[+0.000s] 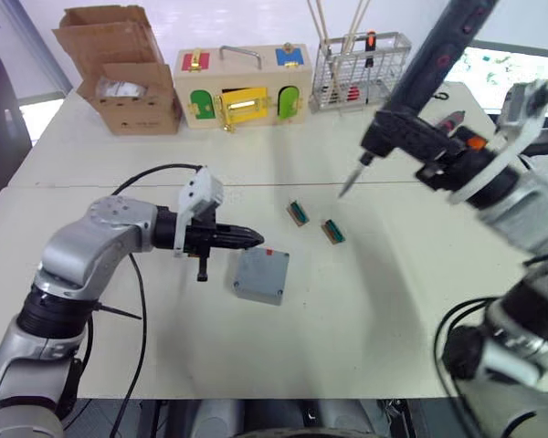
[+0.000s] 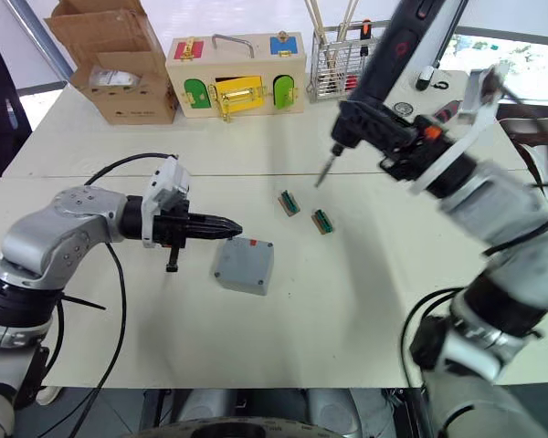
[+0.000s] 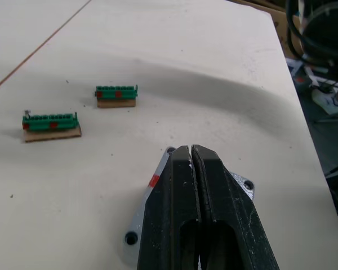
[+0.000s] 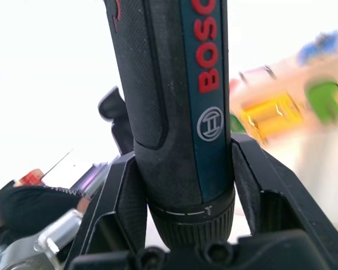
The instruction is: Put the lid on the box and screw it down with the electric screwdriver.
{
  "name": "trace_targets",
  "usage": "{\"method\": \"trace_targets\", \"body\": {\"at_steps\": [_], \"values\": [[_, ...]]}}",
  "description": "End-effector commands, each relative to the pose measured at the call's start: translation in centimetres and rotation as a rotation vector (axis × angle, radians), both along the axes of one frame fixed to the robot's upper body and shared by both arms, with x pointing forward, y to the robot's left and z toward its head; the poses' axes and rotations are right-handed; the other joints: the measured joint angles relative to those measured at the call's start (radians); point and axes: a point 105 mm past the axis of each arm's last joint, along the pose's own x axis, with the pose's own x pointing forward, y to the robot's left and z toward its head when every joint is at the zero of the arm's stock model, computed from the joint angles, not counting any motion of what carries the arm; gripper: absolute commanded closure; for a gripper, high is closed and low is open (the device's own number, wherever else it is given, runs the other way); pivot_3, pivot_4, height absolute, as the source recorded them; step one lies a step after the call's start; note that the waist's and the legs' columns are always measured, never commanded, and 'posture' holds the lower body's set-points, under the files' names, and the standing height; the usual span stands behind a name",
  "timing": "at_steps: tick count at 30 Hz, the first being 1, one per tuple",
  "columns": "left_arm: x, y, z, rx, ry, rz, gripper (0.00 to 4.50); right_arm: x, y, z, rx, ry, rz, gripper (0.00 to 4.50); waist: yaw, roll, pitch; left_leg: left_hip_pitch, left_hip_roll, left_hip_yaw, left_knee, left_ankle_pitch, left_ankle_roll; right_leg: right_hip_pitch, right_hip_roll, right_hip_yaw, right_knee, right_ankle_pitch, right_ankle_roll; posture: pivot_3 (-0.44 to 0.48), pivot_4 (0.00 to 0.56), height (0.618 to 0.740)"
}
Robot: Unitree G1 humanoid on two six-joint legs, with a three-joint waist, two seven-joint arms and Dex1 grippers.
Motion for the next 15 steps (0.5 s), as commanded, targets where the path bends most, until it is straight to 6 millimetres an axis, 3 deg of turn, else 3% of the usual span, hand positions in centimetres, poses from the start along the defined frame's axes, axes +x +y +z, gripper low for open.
{"method": "trace_targets", "body": {"at_steps": [1,8,15], "values": [[-0.4,0.5,0.5,0.022,-0.009,-0.007,4.5,-2.1,3.0,1.1,-0.048,-0.241,-0.023,2.72,0.001,-0.001,-0.001,0.0,0.0,0.0,0.001,0.001,-0.001,0.0,0.0,0.0,-0.001,0.0,0.0,0.0,0.15,0.74],[-0.2,0.8,-1.2,0.117,-0.056,-0.003,4.5,-2.9,6.6,-5.1,-0.225,-0.27,0.073,2.72,0.0,-0.001,0.0,0.002,-0.001,0.0,0.0,0.003,-0.006,0.001,0.0,0.0,-0.001,0.0,0.0,0.0,0.15,0.74],[-0.3,0.2,-3.0,0.162,-0.09,-0.02,4.5,-2.8,7.6,-7.5,-0.266,-0.247,0.099,2.72,0.001,-0.001,0.0,0.003,0.0,-0.001,0.0,0.003,-0.006,0.001,0.0,0.0,-0.001,0.0,0.0,0.0,0.15,0.74]]}}
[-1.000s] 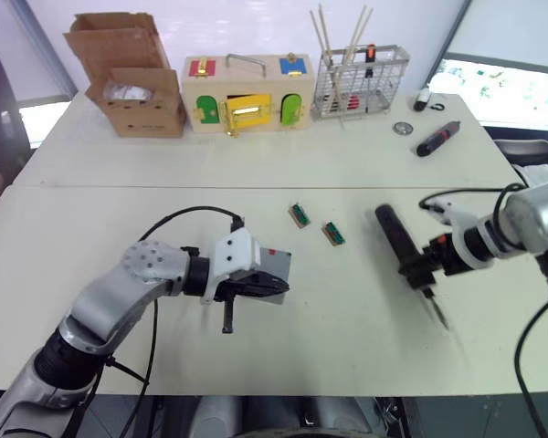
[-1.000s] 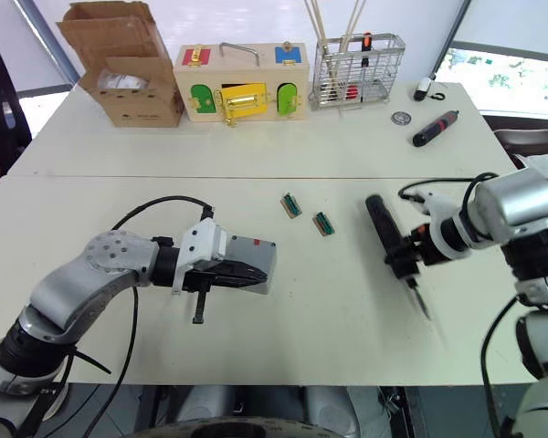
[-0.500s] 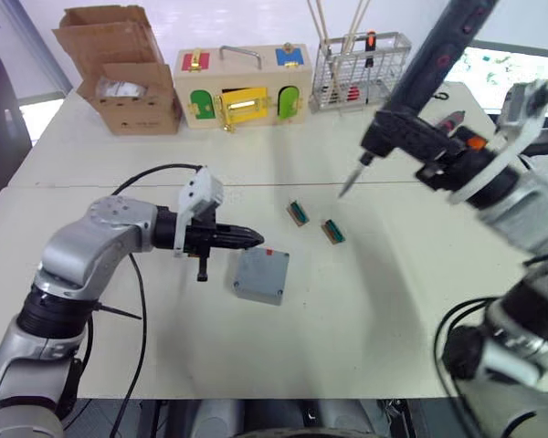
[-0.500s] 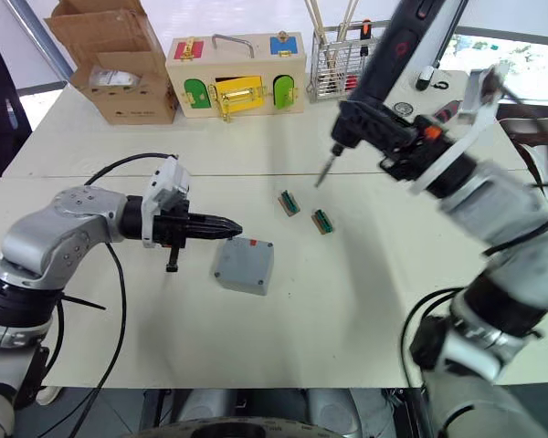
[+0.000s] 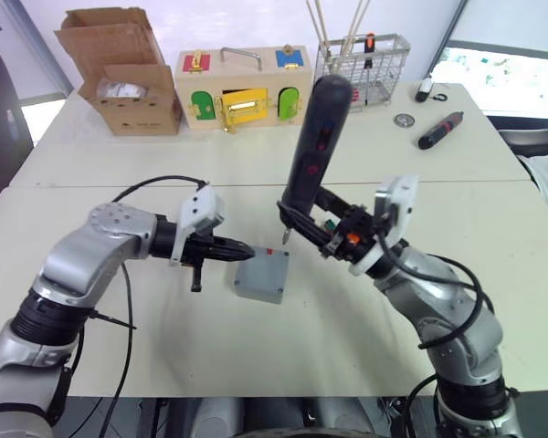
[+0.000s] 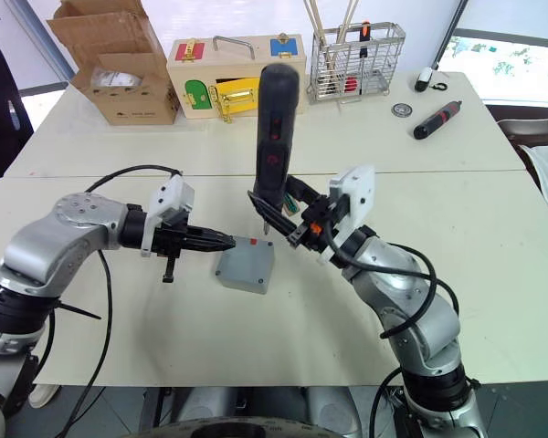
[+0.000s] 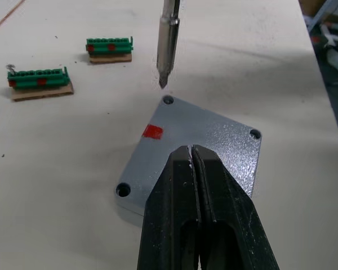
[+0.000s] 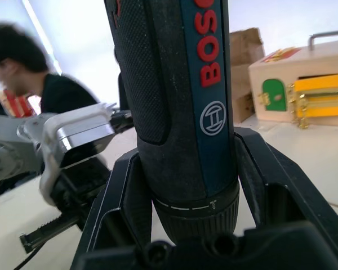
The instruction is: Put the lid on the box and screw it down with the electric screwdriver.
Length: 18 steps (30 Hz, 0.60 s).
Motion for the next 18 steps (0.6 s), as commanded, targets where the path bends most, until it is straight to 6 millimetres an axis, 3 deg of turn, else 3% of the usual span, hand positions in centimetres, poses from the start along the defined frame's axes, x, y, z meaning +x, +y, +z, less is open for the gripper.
{"method": "trace_targets", "body": {"at_steps": [1,7,18], "values": [[-0.2,-0.2,-0.3,0.011,-0.036,-0.01,4.5,-0.5,0.1,1.5,0.016,-0.108,0.0,2.72,0.001,0.0,0.0,0.0,0.0,0.0,0.0,0.0,0.0,0.0,0.0,0.0,0.0,0.0,0.0,0.0,0.15,0.74],[-0.5,0.2,-2.1,0.068,-0.033,-0.01,4.5,-0.4,-0.5,1.1,0.009,-0.095,-0.02,2.72,0.002,0.0,0.0,0.0,0.0,0.0,0.0,0.0,0.001,0.001,0.0,0.0,0.0,0.0,0.0,0.0,0.15,0.74],[0.3,-0.4,-2.1,0.051,-0.055,0.003,4.5,-0.8,-1.1,0.7,-0.021,-0.058,-0.006,2.72,0.003,0.0,0.0,0.002,0.0,-0.001,0.0,-0.002,0.003,0.003,-0.001,0.0,0.0,0.0,0.0,0.0,0.15,0.74]]}}
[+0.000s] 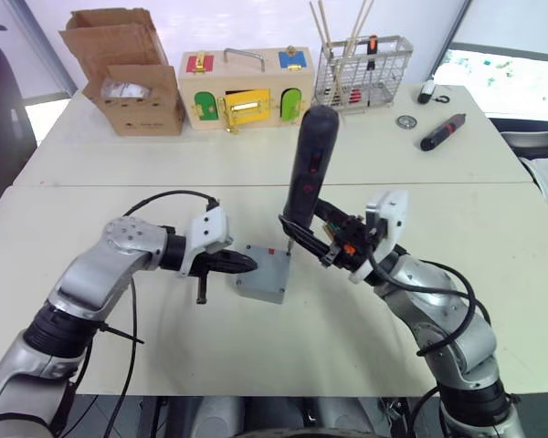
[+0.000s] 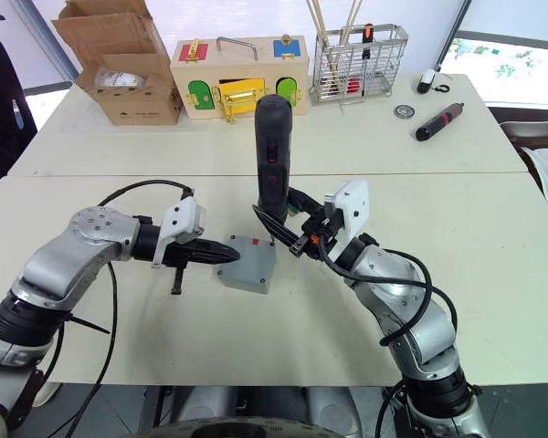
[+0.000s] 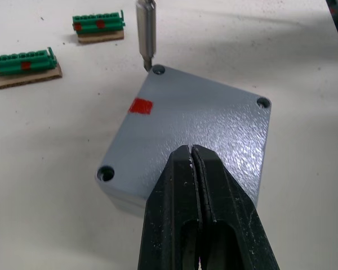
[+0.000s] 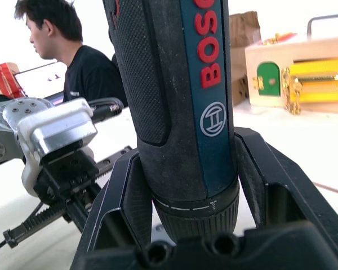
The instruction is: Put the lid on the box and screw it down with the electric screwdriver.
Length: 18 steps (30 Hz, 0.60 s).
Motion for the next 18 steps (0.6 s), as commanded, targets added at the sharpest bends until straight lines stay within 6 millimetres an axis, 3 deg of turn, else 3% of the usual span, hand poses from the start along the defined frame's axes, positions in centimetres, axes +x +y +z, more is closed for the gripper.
{"method": "trace_targets", "body": {"at_steps": [1,12,18], "values": [[0.1,0.0,-0.6,0.022,0.007,0.011,4.5,-1.2,0.3,2.0,0.035,-0.076,0.04,2.72,-0.002,0.0,0.0,0.0,0.0,0.0,0.0,0.0,0.0,0.0,0.0,0.0,0.0,0.0,0.0,0.0,0.15,0.74],[-0.1,-0.2,-0.9,0.027,0.01,-0.001,4.5,-0.9,0.0,4.4,0.069,-0.154,0.002,2.72,0.0,0.0,0.0,0.0,0.0,0.0,0.0,0.0,0.0,0.0,0.0,0.0,0.0,0.0,0.0,0.0,0.15,0.74],[-0.1,-0.4,-1.0,0.027,0.01,-0.002,4.5,-1.3,0.4,4.3,0.077,-0.116,0.032,2.72,0.0,0.0,0.0,0.0,0.0,-0.001,0.0,0.0,0.0,0.0,0.0,0.0,0.0,0.0,0.0,0.0,0.15,0.74]]}}
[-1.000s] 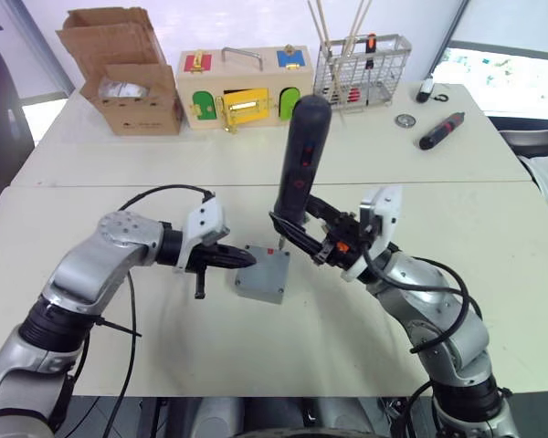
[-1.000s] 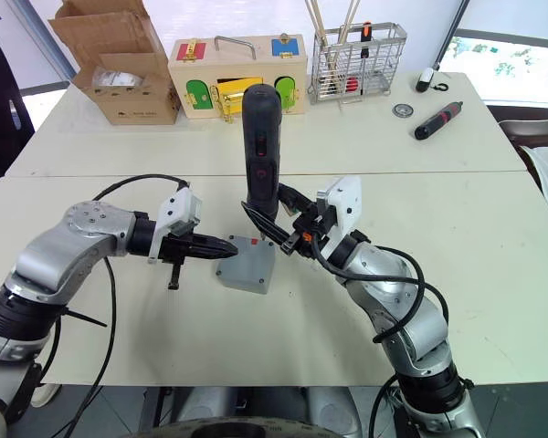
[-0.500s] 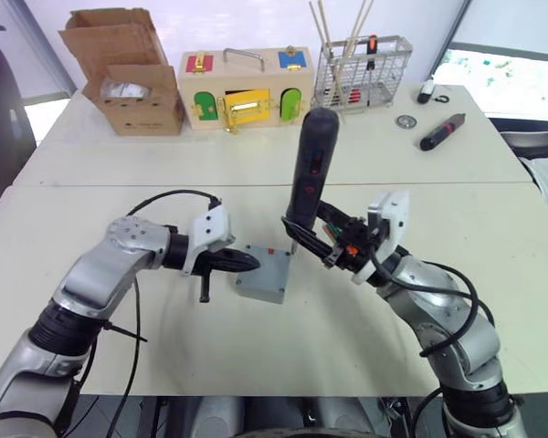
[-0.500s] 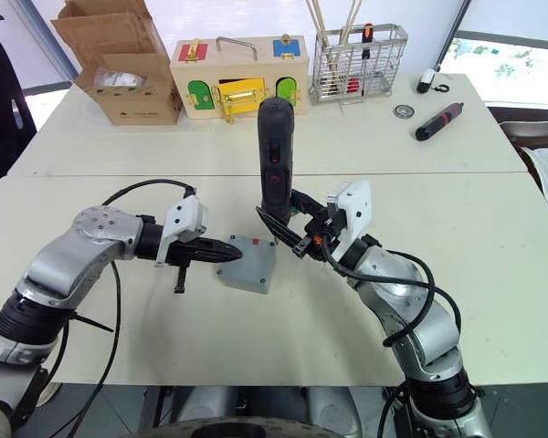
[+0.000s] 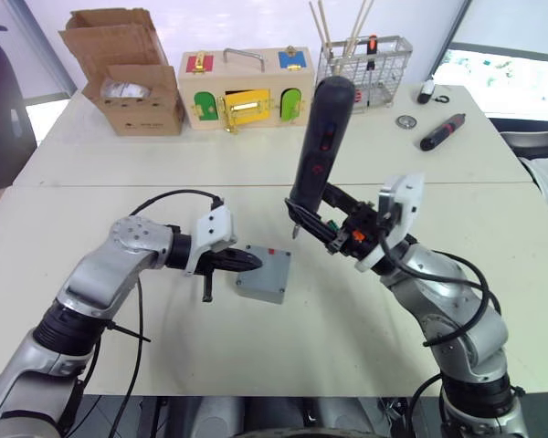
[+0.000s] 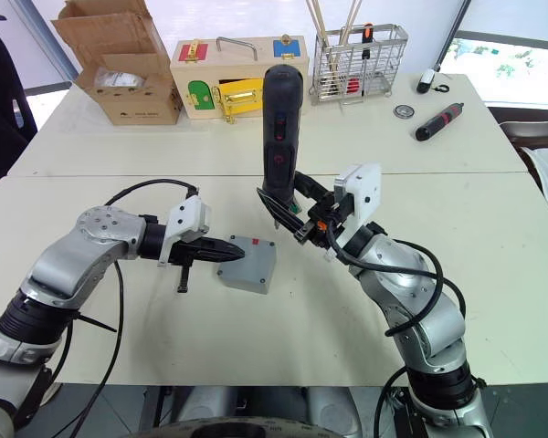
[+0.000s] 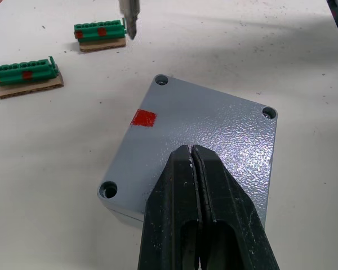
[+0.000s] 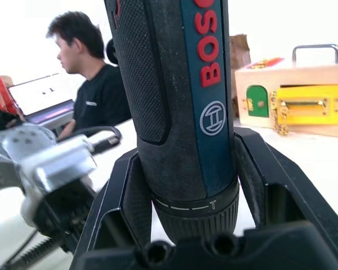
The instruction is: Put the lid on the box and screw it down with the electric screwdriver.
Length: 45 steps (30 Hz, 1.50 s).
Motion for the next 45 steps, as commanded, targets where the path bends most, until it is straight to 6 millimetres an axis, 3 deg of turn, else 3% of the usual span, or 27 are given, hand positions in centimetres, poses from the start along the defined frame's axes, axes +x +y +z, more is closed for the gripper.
{"method": "trace_targets", "body": {"at_steps": [1,19,28,45], "values": [[-0.1,-0.1,-1.0,0.027,0.02,0.002,4.5,-1.4,0.4,1.5,0.023,-0.062,0.042,2.72,0.001,0.0,0.0,0.0,0.0,0.0,0.0,0.0,0.0,0.0,0.0,0.0,0.0,0.0,0.0,0.0,0.15,0.74],[0.0,0.0,-1.0,0.029,0.017,0.014,4.5,-1.3,0.8,0.4,0.031,-0.011,0.057,2.72,0.0,0.0,0.0,0.0,0.0,0.0,0.0,0.0,0.0,0.0,0.0,0.0,0.0,0.0,0.0,0.0,0.15,0.74],[0.0,0.3,-1.0,0.038,0.013,0.022,4.5,-1.1,0.8,-1.2,0.013,0.016,0.052,2.72,-0.001,0.0,0.0,0.001,0.0,0.0,0.0,0.0,0.0,0.0,0.0,0.0,0.0,0.0,0.0,0.0,0.15,0.74],[0.0,0.3,-0.9,0.037,0.012,0.02,4.5,-0.6,0.7,-1.5,-0.002,0.0,0.035,2.72,-0.001,0.0,0.0,0.001,0.0,0.0,0.0,0.0,0.0,0.001,0.0,0.0,0.0,0.0,0.0,0.0,0.15,0.74]]}}
